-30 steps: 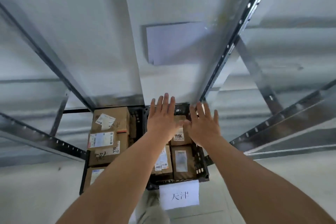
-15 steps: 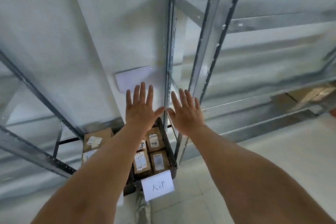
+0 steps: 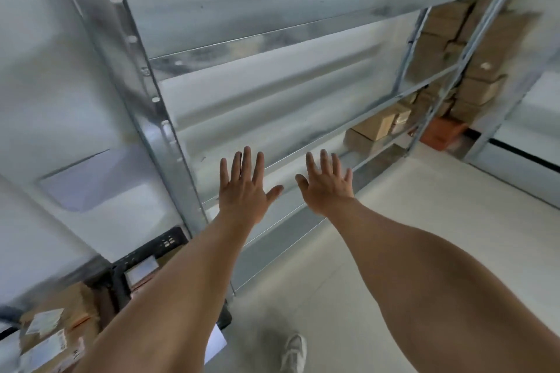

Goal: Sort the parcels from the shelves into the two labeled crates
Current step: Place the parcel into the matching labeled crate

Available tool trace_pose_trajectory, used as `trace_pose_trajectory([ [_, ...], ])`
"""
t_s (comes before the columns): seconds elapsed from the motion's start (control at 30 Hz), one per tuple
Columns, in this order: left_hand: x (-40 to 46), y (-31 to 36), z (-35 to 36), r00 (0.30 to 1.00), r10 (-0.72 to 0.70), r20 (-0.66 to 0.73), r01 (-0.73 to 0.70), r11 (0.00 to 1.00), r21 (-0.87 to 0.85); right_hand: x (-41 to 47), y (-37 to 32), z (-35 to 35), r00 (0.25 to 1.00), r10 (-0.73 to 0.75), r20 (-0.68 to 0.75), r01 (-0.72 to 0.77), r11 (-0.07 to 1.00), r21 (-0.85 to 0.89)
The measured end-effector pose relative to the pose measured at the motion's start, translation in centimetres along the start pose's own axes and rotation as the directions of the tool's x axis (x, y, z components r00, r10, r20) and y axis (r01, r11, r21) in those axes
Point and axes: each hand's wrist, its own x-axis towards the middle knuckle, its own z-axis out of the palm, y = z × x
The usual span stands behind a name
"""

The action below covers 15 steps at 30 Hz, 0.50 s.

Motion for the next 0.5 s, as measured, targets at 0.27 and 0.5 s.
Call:
trace_pose_trajectory([
  [0.27,15.9,12.6,1.5,0.978,0.204,0.034,-0.203,0.979,-0.03,11.0,13.7,-3.1,0.973,0.227,0.033,-0.228,0.973,0.042],
  [0.5,27.3,25.7,1.1,0.934,0.353,0.052,-0.349,0.934,-0.076,18.5,26.5,-6.7,0.941,0.337,0.026,-0.338,0.937,0.087],
])
